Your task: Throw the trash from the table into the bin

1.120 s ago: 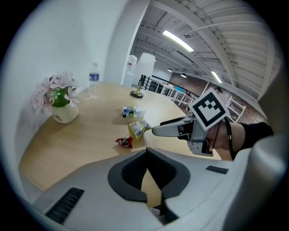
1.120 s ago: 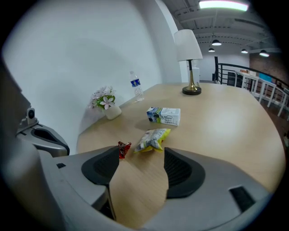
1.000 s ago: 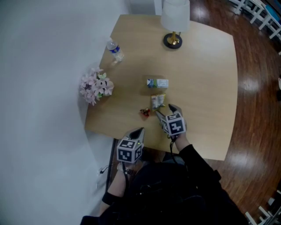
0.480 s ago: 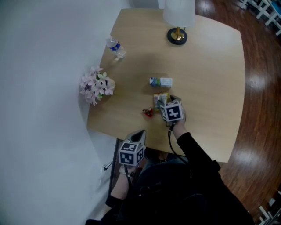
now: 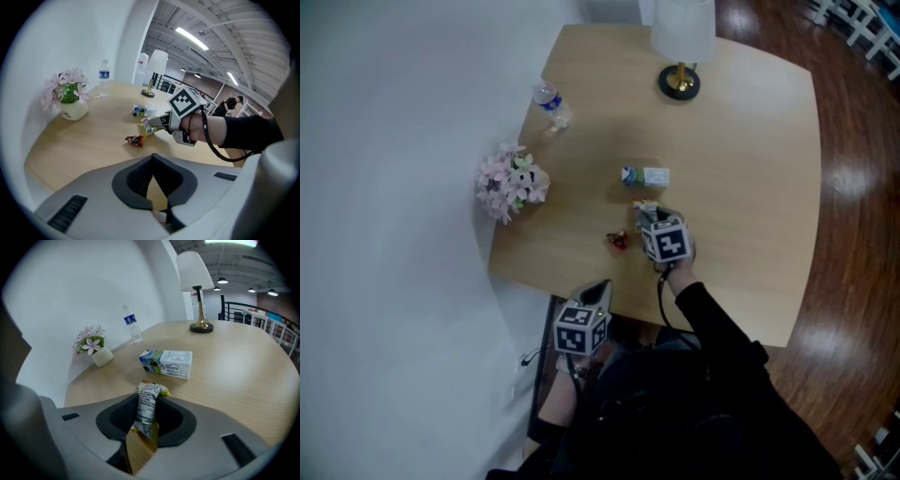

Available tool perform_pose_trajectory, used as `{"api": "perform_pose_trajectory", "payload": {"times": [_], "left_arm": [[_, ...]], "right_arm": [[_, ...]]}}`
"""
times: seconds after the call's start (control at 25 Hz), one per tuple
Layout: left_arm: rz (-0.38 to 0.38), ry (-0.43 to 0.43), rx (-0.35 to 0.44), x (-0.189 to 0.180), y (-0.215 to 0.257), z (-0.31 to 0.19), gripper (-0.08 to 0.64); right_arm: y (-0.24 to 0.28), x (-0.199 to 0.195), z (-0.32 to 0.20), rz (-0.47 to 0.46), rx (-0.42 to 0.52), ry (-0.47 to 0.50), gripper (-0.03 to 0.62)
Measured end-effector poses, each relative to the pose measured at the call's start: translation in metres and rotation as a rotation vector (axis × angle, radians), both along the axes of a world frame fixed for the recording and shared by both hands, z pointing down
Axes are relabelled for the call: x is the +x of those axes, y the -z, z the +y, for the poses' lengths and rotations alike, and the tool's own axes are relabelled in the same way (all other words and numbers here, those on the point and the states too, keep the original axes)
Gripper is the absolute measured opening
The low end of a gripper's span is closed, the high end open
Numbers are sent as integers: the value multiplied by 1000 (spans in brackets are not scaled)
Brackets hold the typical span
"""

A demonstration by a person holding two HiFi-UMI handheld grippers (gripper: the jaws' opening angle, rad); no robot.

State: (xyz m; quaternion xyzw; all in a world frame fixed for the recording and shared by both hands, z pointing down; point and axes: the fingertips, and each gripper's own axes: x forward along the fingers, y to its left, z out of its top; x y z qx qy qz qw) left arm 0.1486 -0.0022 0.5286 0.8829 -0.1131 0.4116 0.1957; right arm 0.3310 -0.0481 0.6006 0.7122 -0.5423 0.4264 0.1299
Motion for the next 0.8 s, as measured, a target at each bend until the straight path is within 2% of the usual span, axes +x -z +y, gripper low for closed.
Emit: {"api": "perform_pose_trajectory", "payload": {"times": [0.12, 0.36, 0.6, 0.8], "left_arm": [[47, -7, 13, -1, 13, 0, 3], [111, -39, 30, -3, 35, 5, 3], [136, -73, 28, -24, 39, 24, 2], [141, -74, 7, -50, 32, 38, 2]], "right_arm": [[16, 5, 12, 34, 17, -5, 112], [56, -5, 50, 42, 51, 4, 110], [79, -45, 102, 34, 52, 51, 110], [73, -81, 138, 14, 14, 66, 110]]}}
